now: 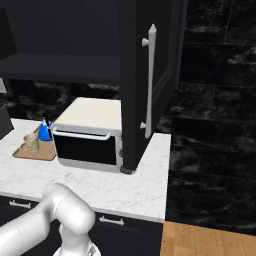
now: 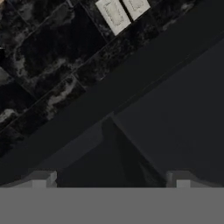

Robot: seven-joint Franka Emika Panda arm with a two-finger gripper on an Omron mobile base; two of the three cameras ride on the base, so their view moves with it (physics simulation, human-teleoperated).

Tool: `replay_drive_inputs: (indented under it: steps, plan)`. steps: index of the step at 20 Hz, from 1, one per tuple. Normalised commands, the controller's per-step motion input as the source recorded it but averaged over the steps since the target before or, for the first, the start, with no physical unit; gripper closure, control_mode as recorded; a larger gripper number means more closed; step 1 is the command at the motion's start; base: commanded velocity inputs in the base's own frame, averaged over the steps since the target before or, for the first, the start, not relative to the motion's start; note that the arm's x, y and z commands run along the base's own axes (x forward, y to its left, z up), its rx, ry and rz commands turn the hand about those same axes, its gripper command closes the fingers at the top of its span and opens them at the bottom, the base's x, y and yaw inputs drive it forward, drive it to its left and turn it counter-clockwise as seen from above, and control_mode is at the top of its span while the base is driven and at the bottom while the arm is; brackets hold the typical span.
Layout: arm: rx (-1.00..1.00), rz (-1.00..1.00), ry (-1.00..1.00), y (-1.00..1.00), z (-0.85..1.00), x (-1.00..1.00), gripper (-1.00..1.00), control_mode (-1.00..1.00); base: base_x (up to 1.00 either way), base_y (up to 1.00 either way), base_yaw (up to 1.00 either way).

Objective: Pick the kettle from the counter and place it on the tray. Then pick the mug from the cabinet and place it on the tray. Then close the cabinet doors.

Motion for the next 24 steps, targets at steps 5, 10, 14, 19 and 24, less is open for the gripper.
replay_drive_inputs:
  steps: [5, 10, 14, 19, 24]
  plan:
    - [0.01, -0.11, -0.23, -0.05, 0.52, -0.02, -1.00, -1.00, 0.00, 0.00, 0.00]
    - [0.08, -0.06, -0.27, -0.50, 0.78, -0.17, -1.00, -1.00, 0.00, 0.00, 0.00]
    - [0.12, -0.01, -0.30, -0.88, 0.76, -0.34, -1.00, -1.00, 0.00, 0.00, 0.00]
    - [0.13, 0.00, -0.27, -1.00, 0.61, -0.38, -1.00, -1.00, 0.00, 0.00, 0.00]
    - [0.15, -0.01, -0.21, -1.00, 0.60, -0.38, -1.00, -1.00, 0.00, 0.00, 0.00]
